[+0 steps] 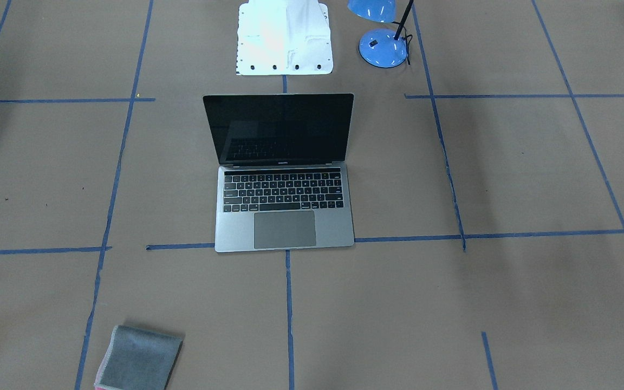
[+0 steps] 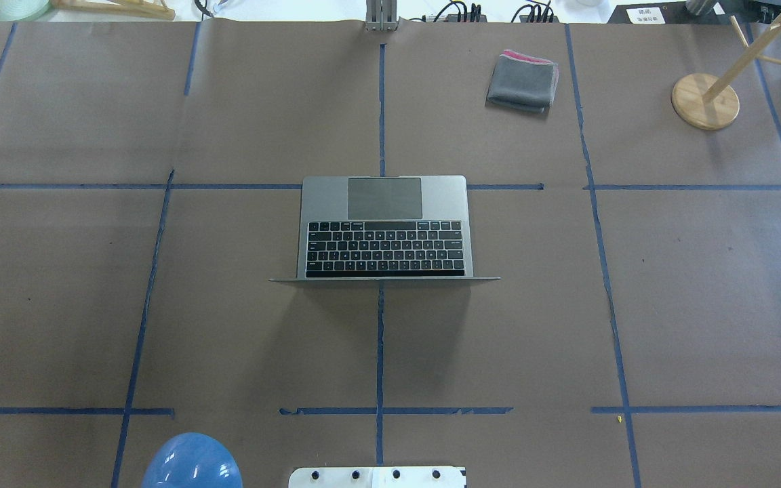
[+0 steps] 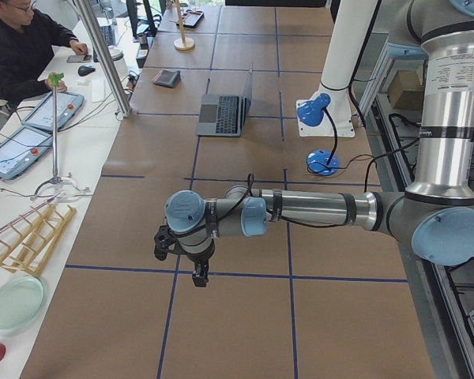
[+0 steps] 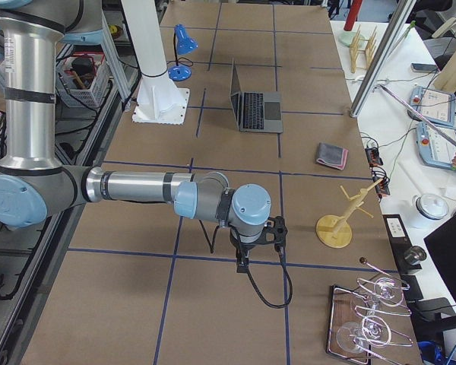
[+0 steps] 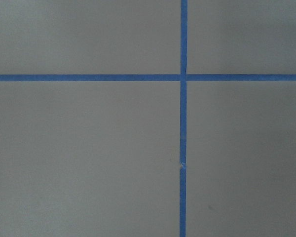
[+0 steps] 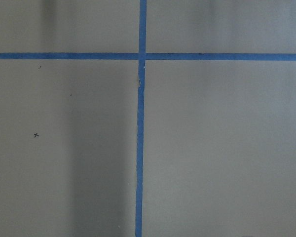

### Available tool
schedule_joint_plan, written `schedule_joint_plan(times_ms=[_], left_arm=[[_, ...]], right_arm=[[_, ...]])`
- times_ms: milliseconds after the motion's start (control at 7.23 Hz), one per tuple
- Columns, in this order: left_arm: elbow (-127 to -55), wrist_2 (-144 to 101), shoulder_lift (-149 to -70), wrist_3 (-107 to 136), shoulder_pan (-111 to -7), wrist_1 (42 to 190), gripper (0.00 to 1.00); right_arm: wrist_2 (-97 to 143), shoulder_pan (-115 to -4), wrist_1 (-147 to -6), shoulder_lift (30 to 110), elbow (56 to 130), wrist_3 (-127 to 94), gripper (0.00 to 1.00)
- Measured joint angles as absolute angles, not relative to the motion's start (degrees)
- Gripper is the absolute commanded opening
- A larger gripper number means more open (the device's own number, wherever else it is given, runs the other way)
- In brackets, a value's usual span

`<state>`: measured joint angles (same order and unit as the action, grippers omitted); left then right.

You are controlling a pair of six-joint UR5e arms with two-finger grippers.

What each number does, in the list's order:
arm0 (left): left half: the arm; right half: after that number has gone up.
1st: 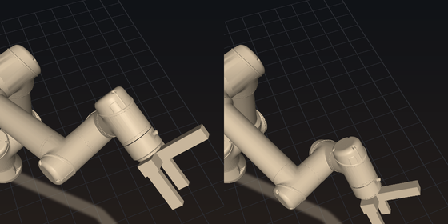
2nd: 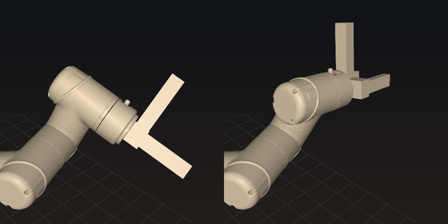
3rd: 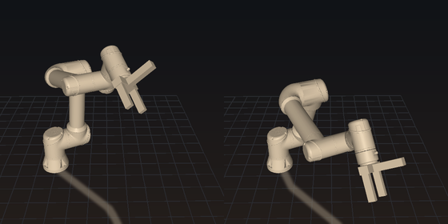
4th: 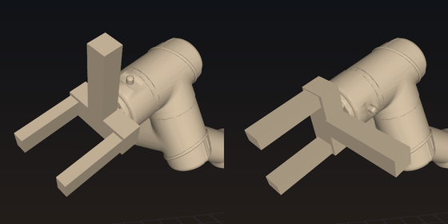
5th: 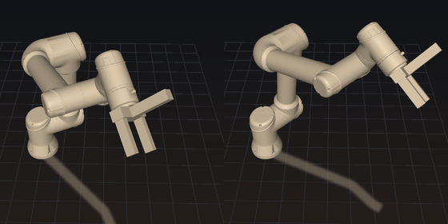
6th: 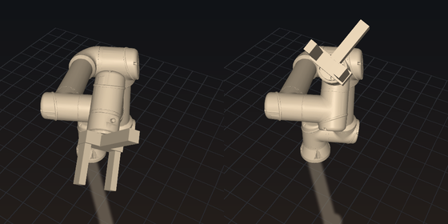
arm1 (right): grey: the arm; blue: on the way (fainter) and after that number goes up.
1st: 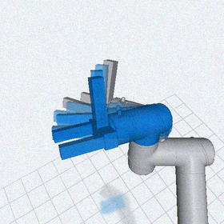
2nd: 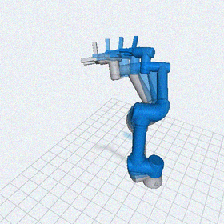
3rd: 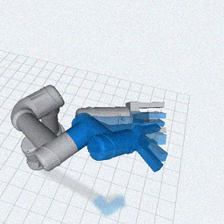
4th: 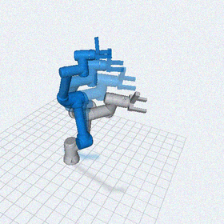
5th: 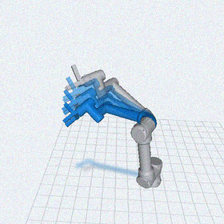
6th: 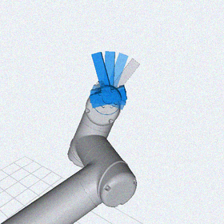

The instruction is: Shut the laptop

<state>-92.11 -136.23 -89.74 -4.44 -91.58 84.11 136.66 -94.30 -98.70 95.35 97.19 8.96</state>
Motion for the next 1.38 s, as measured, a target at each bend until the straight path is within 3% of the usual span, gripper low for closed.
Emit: schedule_joint_plan(times_ms=[1383], left_arm=[[-92.15, -136.23, -89.61, -4.54, -91.58, 84.17, 1.0]], right_arm=[[136.82, -94.28, -98.7, 95.04, 97.64, 8.15, 1.0]])
